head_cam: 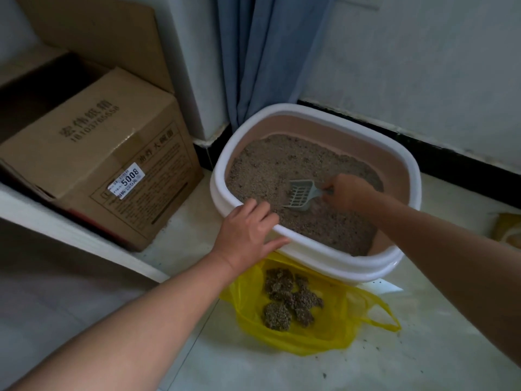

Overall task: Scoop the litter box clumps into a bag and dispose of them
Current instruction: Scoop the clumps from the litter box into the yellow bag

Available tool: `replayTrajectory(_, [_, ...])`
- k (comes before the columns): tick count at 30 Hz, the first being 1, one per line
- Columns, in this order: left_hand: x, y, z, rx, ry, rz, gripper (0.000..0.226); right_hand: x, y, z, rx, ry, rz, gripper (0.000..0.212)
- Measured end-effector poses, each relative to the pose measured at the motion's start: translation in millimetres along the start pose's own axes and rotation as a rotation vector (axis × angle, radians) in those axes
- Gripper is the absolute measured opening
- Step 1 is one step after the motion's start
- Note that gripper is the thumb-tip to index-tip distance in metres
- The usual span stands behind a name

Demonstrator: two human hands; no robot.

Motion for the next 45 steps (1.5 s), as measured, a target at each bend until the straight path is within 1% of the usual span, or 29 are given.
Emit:
replayTrajectory(2, [1, -1, -2, 0.002, -0.008, 0.005, 0.042, -11, -8, 0, -0.007, 0.002, -0.018, 0.032])
replayTrajectory(6, [0, 0, -1, 0.009, -0.011, 0.010, 0.043, -30, -16, 26, 0.040, -0.183, 0.021, 0.030])
replayTrajectory(10, [0, -1, 1, 0.011, -0.010, 0.030, 0.043, -49, -23, 56, 0.038, -0.225, 0.014, 0.027])
replayTrajectory(14, [0, -1, 2, 0.014, -0.022, 0.042, 0.044, -57, -26, 67, 0.038, -0.295, 0.045, 0.029])
replayTrajectory(17, [0, -1, 1, 0.012, -0.031, 0.043, 0.043, -50, -22, 68, 0.093, -0.348, 0.061, 0.033])
replayTrajectory(21, [0, -1, 2, 0.013, -0.035, 0.052, 0.043, -25, -6, 58, 0.229, -0.414, 0.068, 0.034])
replayTrajectory(28, [-1, -2, 4, 0.009, -0.034, 0.061, 0.043, 52, 21, 25, 0.298, -0.289, 0.187, 0.029])
replayTrajectory(32, [-1, -5, 3, 0.009, -0.038, 0.083, 0.042, 74, 30, 19, 0.326, -0.185, 0.242, 0.030])
replayTrajectory(37, [-2, -1, 6, 0.002, 0.000, 0.042, 0.044, 68, 4, 5, 0.260, -0.015, 0.257, 0.028])
replayTrajectory(42, [-2, 1, 9, 0.010, -0.021, 0.034, 0.045, 38, -39, -2, 0.150, -0.018, 0.302, 0.023])
replayTrajectory(45, [-2, 1, 9, 0.013, -0.005, 0.035, 0.044, 15, -59, 0, 0.152, -0.056, 0.280, 0.021])
Point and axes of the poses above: each hand's wrist, its own y-axis away from the middle knuckle, its own z-axis out of the palm, x = y × z, the point moved 4 cm from there along -y, towards the middle knuckle, and after that the axes turned 6 degrees about -y, right-handed, at the moved point
